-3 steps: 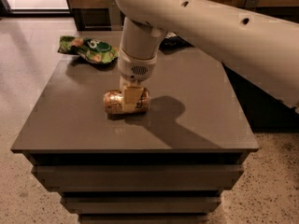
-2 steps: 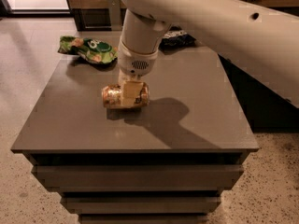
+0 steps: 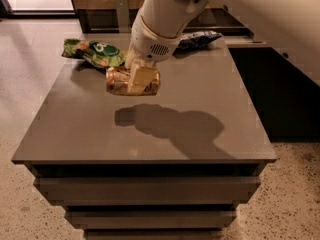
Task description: Place orange can upright
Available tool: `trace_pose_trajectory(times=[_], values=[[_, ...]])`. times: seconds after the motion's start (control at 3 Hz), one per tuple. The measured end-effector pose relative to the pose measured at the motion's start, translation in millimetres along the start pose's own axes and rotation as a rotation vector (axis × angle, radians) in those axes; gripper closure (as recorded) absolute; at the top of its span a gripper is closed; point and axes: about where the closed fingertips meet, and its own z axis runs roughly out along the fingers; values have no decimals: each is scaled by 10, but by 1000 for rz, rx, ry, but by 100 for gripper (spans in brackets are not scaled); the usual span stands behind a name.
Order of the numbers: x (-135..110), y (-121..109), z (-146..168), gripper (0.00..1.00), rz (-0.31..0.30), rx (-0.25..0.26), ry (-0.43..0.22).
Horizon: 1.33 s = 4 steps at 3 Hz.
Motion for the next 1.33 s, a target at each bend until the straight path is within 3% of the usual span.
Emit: trace_pose_trajectory(times=[0.33, 1.0, 1.33], values=[[-60, 15, -93, 100, -12, 60, -120], [-37, 101, -248, 100, 43, 235, -417], [-26, 98, -393, 100, 60, 273, -457]])
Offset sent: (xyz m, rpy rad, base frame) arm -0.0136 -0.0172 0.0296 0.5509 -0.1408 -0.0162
